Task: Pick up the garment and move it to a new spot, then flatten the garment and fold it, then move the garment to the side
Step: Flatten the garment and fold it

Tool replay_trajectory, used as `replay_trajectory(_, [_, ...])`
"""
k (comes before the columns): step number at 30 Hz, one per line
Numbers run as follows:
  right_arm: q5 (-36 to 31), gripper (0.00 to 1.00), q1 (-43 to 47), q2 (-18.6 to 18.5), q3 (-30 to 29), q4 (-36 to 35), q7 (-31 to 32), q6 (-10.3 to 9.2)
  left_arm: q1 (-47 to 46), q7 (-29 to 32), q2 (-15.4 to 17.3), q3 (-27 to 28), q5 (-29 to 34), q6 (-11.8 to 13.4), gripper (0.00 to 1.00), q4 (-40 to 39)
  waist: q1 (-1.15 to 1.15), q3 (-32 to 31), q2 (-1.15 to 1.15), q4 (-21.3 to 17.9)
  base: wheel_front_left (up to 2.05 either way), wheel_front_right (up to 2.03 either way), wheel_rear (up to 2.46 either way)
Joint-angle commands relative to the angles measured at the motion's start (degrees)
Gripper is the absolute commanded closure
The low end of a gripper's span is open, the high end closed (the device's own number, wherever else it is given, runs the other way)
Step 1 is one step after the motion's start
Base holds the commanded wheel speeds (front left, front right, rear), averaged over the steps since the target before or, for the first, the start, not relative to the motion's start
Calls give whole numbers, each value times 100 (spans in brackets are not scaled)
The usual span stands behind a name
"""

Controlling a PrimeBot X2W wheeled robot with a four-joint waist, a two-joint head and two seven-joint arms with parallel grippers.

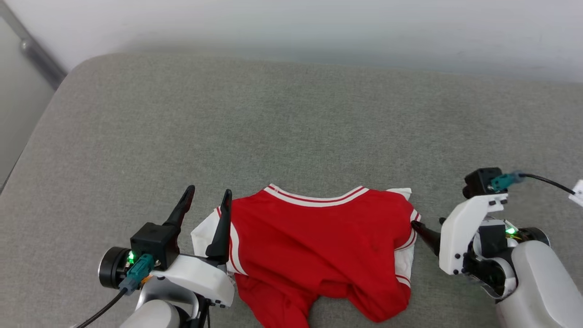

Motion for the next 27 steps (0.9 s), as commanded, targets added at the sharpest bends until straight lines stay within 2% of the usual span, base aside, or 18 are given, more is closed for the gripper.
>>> replay_trajectory(1, [105, 0, -136, -49, 105, 118, 55, -2, -88, -41, -33, -3, 19, -32, 0, 29, 0, 178, 0, 179, 0, 0, 0])
replay_trajectory(6, [450, 0, -400, -116, 749, 931, 400, -2, -173, -82, -129, -36, -12, -125, 0, 222, 0, 274, 0, 295, 0, 0, 0])
replay_trajectory(7, [493, 58, -376, -119, 844, 1050, 486, -2, -176, -91, -143, -35, -23, -138, 0, 258, 0, 266, 0, 301, 0, 0, 0])
replay_trajectory(8, [561, 98, -350, -108, 894, 1133, 528, -1, -169, -96, -152, -36, -36, -135, 0, 294, 0, 256, 0, 303, 0, 0, 0])
replay_trajectory(13, [658, 100, -492, -324, 932, 1007, 130, -5, -75, -131, -162, -4, -78, -145, 0, 412, 0, 141, 0, 222, 0, 0, 0])
replay_trajectory(18, [567, 100, -595, -527, 635, 633, -378, -3, 17, -127, -134, -2, -86, -111, 0, 426, 0, -42, 0, 32, 0, 0, 0])
replay_trajectory(23, [327, 100, -359, -745, -37, 259, -595, -3, 61, -89, -103, -18, -85, -73, 0, 395, 0, -148, 0, -154, 0, 0, 0])
replay_trajectory(27, [122, 100, 134, -676, -790, 101, -559, -3, 123, -69, -104, -44, -100, -41, 0, 367, 0, -215, 0, -266, 0, 0, 0])
